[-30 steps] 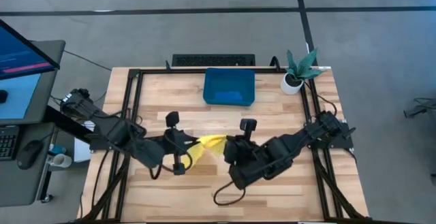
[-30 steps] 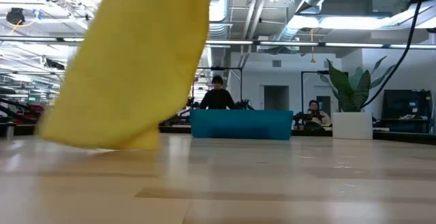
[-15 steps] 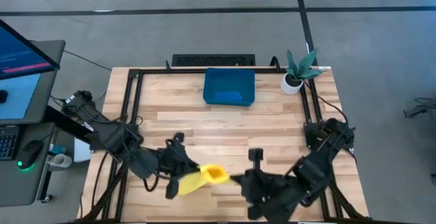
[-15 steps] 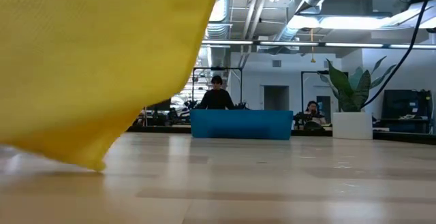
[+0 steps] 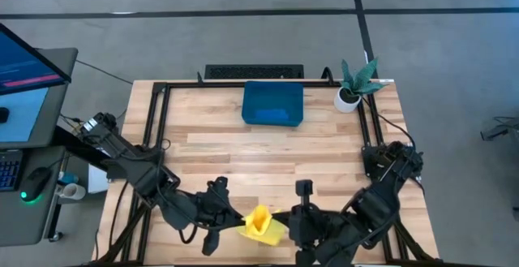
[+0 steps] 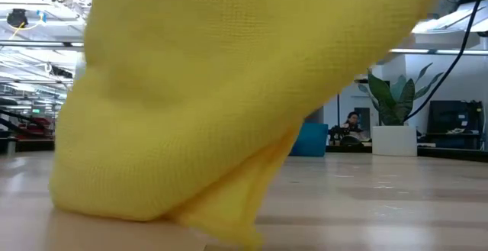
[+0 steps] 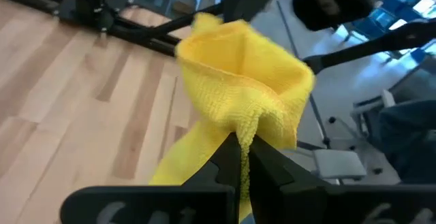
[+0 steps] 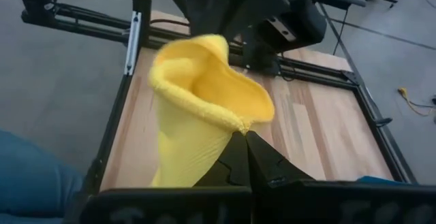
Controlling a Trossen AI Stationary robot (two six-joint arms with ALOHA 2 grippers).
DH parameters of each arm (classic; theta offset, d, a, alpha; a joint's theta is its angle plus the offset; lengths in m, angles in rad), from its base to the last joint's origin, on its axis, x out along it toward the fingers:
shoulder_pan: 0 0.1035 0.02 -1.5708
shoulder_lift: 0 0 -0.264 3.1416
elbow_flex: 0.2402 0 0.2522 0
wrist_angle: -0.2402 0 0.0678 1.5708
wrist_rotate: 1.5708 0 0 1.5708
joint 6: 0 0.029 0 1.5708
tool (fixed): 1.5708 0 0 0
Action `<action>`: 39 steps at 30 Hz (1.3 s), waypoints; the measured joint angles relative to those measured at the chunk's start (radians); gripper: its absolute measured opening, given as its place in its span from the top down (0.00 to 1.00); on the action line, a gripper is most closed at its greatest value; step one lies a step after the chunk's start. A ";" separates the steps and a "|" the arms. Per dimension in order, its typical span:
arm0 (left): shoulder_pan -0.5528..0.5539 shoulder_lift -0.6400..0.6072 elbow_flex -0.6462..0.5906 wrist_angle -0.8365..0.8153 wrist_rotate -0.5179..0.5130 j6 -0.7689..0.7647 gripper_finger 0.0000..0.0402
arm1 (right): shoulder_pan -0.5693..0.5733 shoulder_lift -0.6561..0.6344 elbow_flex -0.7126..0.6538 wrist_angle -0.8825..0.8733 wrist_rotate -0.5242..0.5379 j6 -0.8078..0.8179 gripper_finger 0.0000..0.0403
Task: Roll microfiber towels into tight, uniform cylinder then place into a basket
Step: Roll the yellow microfiber cloth
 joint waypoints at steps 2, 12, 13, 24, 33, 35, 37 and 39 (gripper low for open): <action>-0.007 0.000 0.000 0.025 0.003 0.009 1.00 | 0.000 0.000 0.000 0.005 0.000 -0.003 1.00; -0.077 0.002 0.000 0.115 -0.040 -0.005 1.00 | 0.041 0.000 0.000 0.044 -0.005 -0.016 1.00; -0.082 0.002 0.000 0.120 -0.050 -0.010 1.00 | 0.048 0.000 0.000 0.058 -0.005 -0.028 1.00; -0.088 0.002 0.000 0.007 -0.106 0.062 1.00 | 0.027 0.000 -0.007 0.021 0.023 -0.038 1.00; 0.024 0.003 -0.054 -0.307 -0.357 0.218 1.00 | -0.195 0.008 -0.143 -0.201 0.023 0.161 1.00; 0.059 0.002 -0.069 -0.337 -0.362 0.256 1.00 | -0.237 0.006 -0.174 -0.196 0.012 0.162 1.00; 0.097 0.002 -0.099 -0.357 -0.361 0.291 1.00 | -0.278 0.004 -0.212 -0.191 -0.023 0.163 1.00; 0.133 0.002 -0.138 -0.380 -0.363 0.332 1.00 | -0.311 0.005 -0.264 -0.163 -0.043 0.163 1.00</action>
